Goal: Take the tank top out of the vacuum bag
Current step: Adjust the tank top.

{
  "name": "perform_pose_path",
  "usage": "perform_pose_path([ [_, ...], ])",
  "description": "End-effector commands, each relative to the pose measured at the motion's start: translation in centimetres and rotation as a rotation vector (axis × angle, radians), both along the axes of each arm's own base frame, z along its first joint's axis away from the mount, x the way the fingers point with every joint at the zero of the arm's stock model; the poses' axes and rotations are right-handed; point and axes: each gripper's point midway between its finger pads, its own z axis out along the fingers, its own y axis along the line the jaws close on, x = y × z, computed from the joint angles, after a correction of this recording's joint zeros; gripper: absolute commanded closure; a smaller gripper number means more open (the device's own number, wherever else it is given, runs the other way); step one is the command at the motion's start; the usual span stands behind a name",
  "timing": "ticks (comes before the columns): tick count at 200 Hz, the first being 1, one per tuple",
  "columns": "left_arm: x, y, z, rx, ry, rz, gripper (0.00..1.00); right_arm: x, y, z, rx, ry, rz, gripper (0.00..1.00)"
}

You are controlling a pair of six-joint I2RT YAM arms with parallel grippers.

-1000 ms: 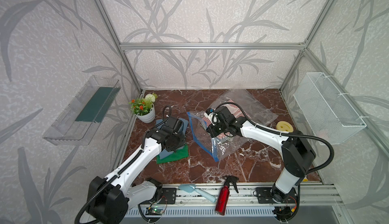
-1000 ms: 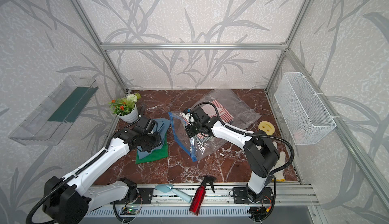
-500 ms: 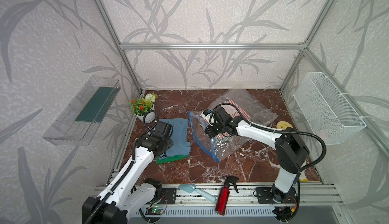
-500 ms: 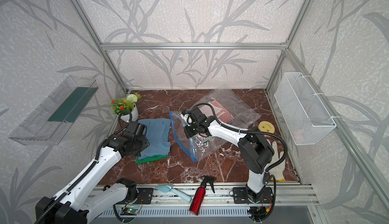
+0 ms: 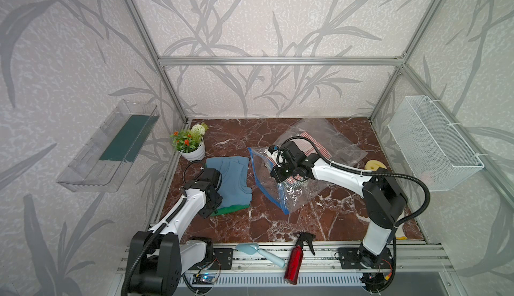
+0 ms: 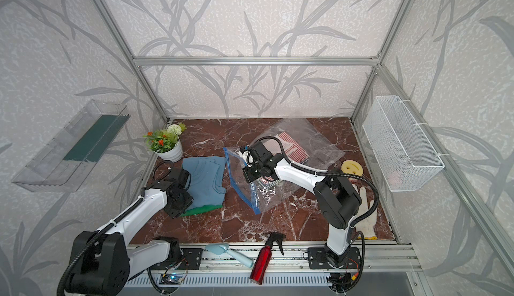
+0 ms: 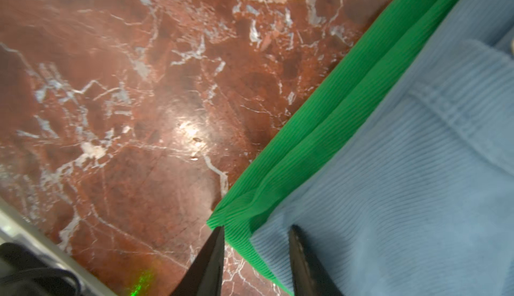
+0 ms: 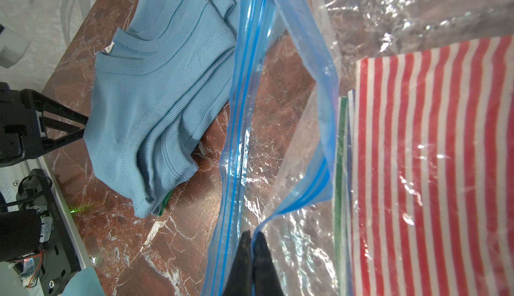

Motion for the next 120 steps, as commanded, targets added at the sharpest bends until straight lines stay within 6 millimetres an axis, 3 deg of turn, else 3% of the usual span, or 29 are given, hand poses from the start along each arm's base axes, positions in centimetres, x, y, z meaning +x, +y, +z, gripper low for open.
perform_pose_path([
  [1, 0.82, -0.69, 0.39, -0.037, -0.015, -0.028, 0.62, -0.09, 0.58, -0.17, 0.005, 0.010, 0.020, 1.00],
  [84, 1.42, -0.90, 0.05, -0.044, -0.017, -0.057, 0.71, -0.10, 0.81, -0.01, 0.015, 0.016, 0.021, 1.00],
  [120, 1.40, -0.86, -0.01, -0.041, -0.004, -0.058, 0.96, -0.19, 0.78, 0.11, 0.014, 0.017, 0.022, 1.00],
])
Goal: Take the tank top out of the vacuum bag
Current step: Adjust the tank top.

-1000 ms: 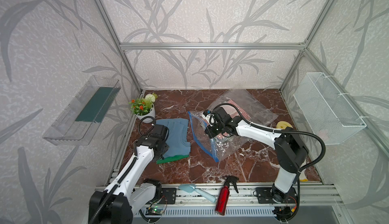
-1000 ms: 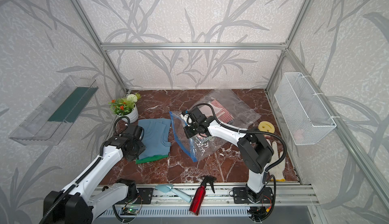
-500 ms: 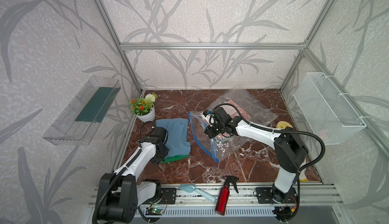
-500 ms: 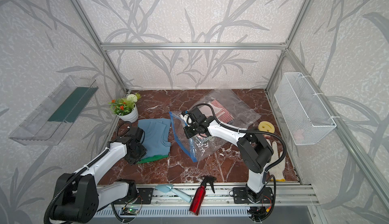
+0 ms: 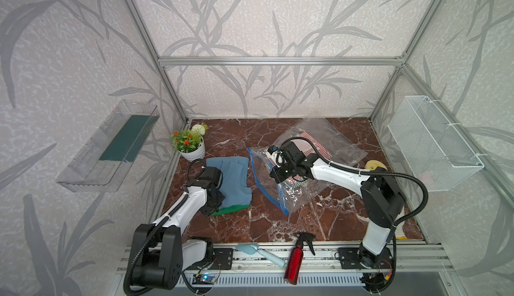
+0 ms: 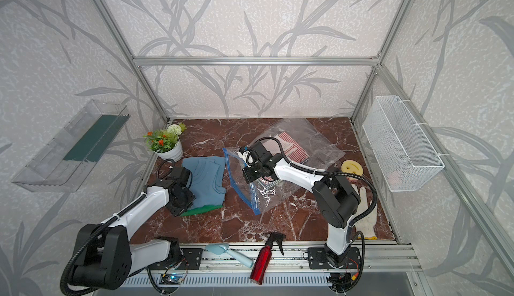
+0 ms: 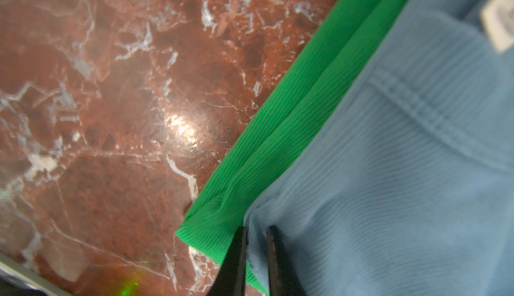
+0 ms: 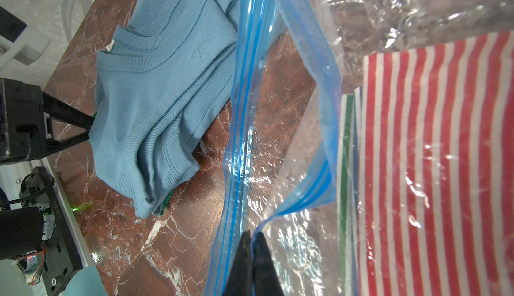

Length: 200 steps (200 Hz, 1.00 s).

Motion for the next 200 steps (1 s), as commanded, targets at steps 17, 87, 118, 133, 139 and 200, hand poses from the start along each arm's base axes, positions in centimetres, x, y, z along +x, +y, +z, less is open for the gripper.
perform_pose_path([
  [17, 0.2, 0.4, 1.1, 0.019, -0.013, 0.003, 1.00, -0.1, 0.5, 0.6, 0.017, -0.001, 0.012, 1.00],
  [87, -0.4, 1.8, 6.4, 0.108, -0.145, 0.000, 1.00, -0.1, 0.7, 0.8, 0.025, 0.001, 0.015, 1.00],
  [118, -1.1, 2.9, 9.3, 0.165, -0.204, 0.023, 1.00, -0.2, 0.8, 0.8, 0.027, 0.005, 0.018, 1.00],
  [133, -1.5, 3.2, 10.1, 0.175, -0.227, 0.040, 1.00, -0.2, 0.9, 0.8, 0.029, 0.007, 0.018, 1.00],
  [139, -1.7, 3.2, 10.2, 0.177, -0.233, 0.047, 1.00, -0.3, 0.9, 0.8, 0.029, 0.008, 0.019, 1.00],
  [200, -3.6, 2.7, 6.4, 0.129, -0.192, 0.095, 0.91, -0.5, 1.2, 0.6, 0.025, 0.010, 0.029, 1.00],
])
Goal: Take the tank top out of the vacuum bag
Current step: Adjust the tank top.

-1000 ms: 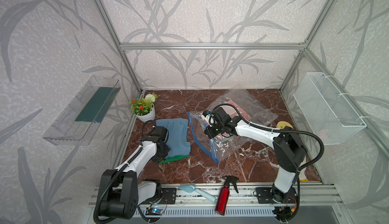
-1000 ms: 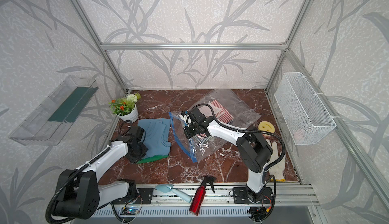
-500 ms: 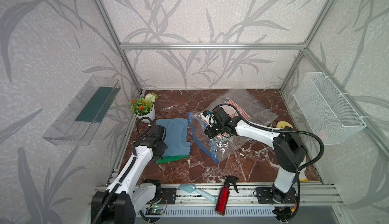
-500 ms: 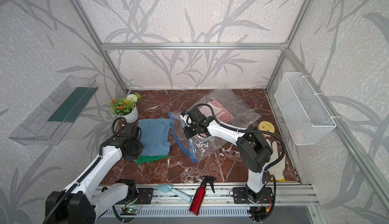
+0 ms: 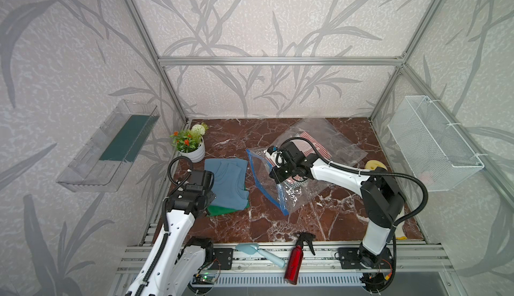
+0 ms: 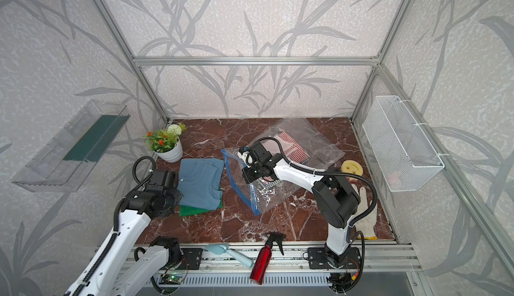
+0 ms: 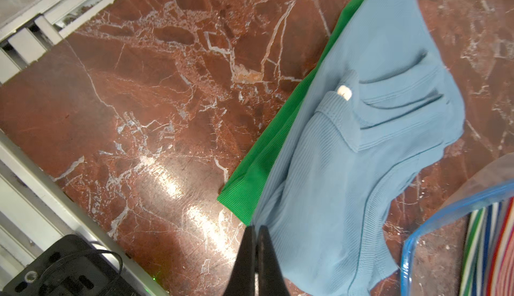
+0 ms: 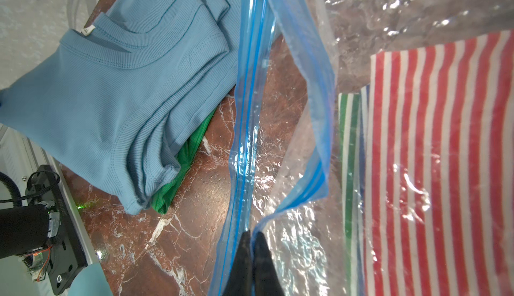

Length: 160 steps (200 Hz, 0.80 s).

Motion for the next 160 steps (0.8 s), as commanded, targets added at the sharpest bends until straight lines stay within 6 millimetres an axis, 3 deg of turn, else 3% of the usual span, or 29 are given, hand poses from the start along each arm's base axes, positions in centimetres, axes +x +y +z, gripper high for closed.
perform_pose_path([
  [1, -1.8, 0.4, -2.1, 0.012, 0.068, 0.045, 0.90, -0.1, 0.9, 0.6, 0.016, 0.003, 0.020, 1.00],
  [19, -1.7, 1.0, -1.9, 0.051, 0.064, 0.042, 0.75, -0.1, 0.9, 0.7, 0.013, 0.003, 0.022, 1.00],
  [53, 1.0, 0.9, -0.2, 0.076, 0.002, -0.022, 0.73, 0.1, 1.2, 0.8, 0.011, 0.002, 0.026, 1.00],
  [70, 3.5, -1.2, -0.9, 0.004, -0.006, -0.136, 0.75, 0.0, 1.5, 0.9, 0.017, 0.007, 0.030, 1.00],
  [90, 6.7, -5.8, -2.4, -0.167, -0.053, -0.327, 0.77, 0.0, 1.5, 0.9, 0.010, 0.004, 0.029, 1.00],
  [112, 8.1, -9.2, -2.8, -0.212, -0.081, -0.485, 0.79, -0.1, 1.3, 0.9, 0.001, 0.003, 0.026, 1.00],
  [133, 8.1, -10.4, -3.2, -0.131, -0.023, -0.569, 0.78, 0.0, 1.0, 0.9, -0.009, -0.007, 0.014, 1.00],
  [160, 7.3, -10.5, -6.7, -0.115, 0.147, -0.582, 0.78, 0.0, 1.2, 1.0, -0.001, 0.001, 0.015, 1.00],
])
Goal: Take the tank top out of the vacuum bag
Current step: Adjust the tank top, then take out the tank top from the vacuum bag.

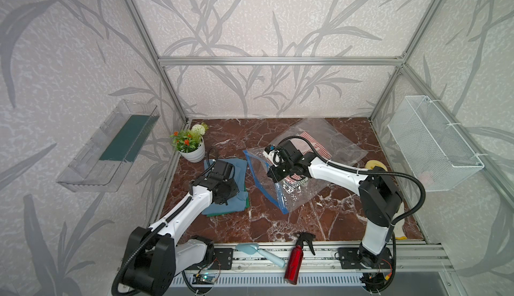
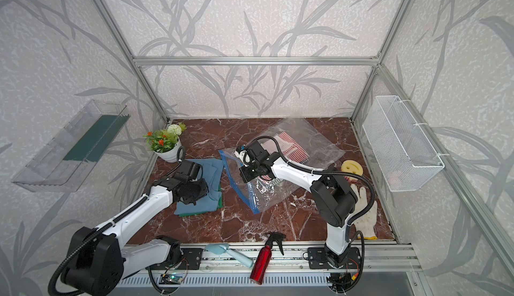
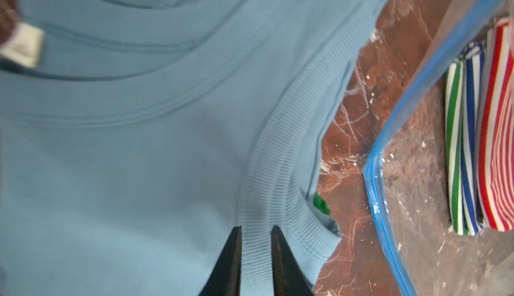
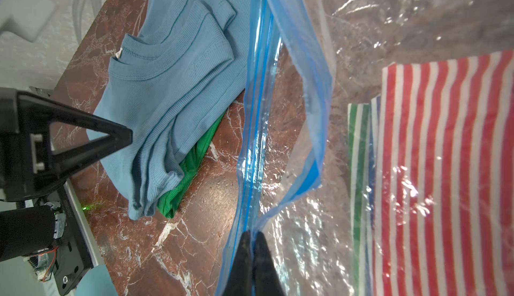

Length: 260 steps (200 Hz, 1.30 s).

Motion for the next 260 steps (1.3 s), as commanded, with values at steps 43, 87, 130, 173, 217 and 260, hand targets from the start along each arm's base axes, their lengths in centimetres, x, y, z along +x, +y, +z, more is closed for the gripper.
perform_pose_path([
  [43, -0.1, 2.4, -4.2, 0.244, 0.223, -0.022, 0.75, 0.3, -0.3, 2.0, -0.021, -0.042, -0.005, 1.00],
  [87, 0.4, 4.4, -3.6, 0.316, 0.210, 0.026, 0.70, 0.9, -0.6, 4.4, -0.034, -0.110, 0.006, 1.00],
  [130, 3.8, -0.8, 3.2, 0.069, -0.170, -0.105, 0.71, 1.6, -0.5, 6.1, -0.037, -0.174, 0.013, 1.00],
  [173, 4.1, -7.7, 5.7, -0.305, -0.398, -0.242, 0.82, 2.2, 0.5, 7.8, 0.000, -0.212, 0.023, 1.00],
  [217, 4.7, -11.4, 5.4, -0.399, -0.509, -0.344, 0.82, 2.2, 1.1, 10.2, 0.029, -0.262, 0.043, 1.00],
  [260, 6.6, -14.3, 5.3, -0.466, -0.547, -0.445, 0.81, 1.8, 1.5, 11.8, 0.054, -0.295, 0.055, 1.00],
])
